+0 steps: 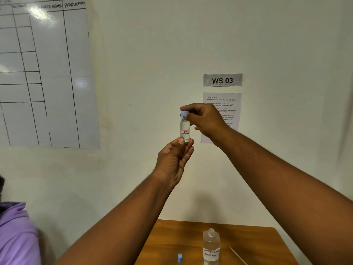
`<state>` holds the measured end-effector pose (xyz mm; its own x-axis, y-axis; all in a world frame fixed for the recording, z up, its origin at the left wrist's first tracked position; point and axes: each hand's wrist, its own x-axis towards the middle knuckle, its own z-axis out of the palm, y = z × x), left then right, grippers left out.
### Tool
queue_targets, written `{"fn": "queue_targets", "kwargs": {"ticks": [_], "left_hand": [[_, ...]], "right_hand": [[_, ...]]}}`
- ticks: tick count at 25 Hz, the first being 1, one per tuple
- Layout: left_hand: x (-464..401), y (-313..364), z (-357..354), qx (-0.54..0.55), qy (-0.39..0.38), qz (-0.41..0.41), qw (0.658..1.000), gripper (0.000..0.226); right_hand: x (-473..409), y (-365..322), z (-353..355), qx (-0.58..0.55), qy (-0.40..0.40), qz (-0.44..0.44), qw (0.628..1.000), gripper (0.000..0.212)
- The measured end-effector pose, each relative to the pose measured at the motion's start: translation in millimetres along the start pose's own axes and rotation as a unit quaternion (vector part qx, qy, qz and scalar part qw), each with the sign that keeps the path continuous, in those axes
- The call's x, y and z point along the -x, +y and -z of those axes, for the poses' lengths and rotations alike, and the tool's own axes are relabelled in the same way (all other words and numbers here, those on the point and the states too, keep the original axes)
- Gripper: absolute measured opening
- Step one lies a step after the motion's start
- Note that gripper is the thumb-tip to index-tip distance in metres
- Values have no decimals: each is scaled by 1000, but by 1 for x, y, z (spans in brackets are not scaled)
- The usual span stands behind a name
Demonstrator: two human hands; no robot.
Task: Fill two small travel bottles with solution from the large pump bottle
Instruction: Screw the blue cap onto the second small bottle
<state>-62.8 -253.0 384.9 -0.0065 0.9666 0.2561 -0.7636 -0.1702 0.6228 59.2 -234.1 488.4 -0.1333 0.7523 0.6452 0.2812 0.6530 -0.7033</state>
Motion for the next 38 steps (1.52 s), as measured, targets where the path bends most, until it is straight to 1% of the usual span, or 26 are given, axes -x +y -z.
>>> {"fn": "queue_targets", "kwargs": {"ticks": [4,6,9,11,13,15,16,18,20,21,23,27,29,33,35,36,38], "left_hand": [[-5,-3,8,-14,10,-3,1000,20],[-8,-5,13,-23,9,1,1000,19],[-12,-7,25,-46,-9,24,999,27],[-15,-8,37,-94,-15,38,995,29],[-18,-12,53,-169,-2,49,984,30],[-20,-20,71,-274,5,49,961,33],[-21,-27,84,-339,8,44,940,34],[-22,-43,110,-467,15,12,884,33],[-25,-62,143,-550,30,3,835,31],[-25,-71,160,-571,36,9,820,30],[-23,-89,197,-605,45,28,795,28],[-14,-129,277,-645,47,104,756,19],[-6,-150,318,-667,66,130,731,20],[15,-187,391,-679,122,193,698,31],[24,-205,417,-682,134,226,683,30],[28,-212,426,-679,137,237,681,30],[36,-223,437,-668,144,260,683,29]], "right_hand": [[1,6,-6,39,-11,9,999,19],[1,10,-8,35,-11,-7,999,18],[3,19,-14,32,-24,-24,999,18],[7,27,-19,51,-35,-18,998,20],[14,43,-28,82,-52,-20,995,21],[22,68,-41,110,-80,-39,990,21],[28,86,-49,117,-94,-55,987,21],[42,120,-66,117,-116,-85,983,21],[56,159,-86,111,-130,-122,978,21],[64,178,-96,111,-138,-137,975,21],[85,218,-119,110,-159,-166,967,23],[135,299,-163,71,-211,-243,944,32],[159,335,-173,65,-209,-266,939,34],[188,387,-161,103,-138,-267,948,11],[196,405,-143,131,-110,-250,953,8],[199,411,-134,145,-107,-235,955,8],[206,419,-120,169,-122,-213,955,8]]}}
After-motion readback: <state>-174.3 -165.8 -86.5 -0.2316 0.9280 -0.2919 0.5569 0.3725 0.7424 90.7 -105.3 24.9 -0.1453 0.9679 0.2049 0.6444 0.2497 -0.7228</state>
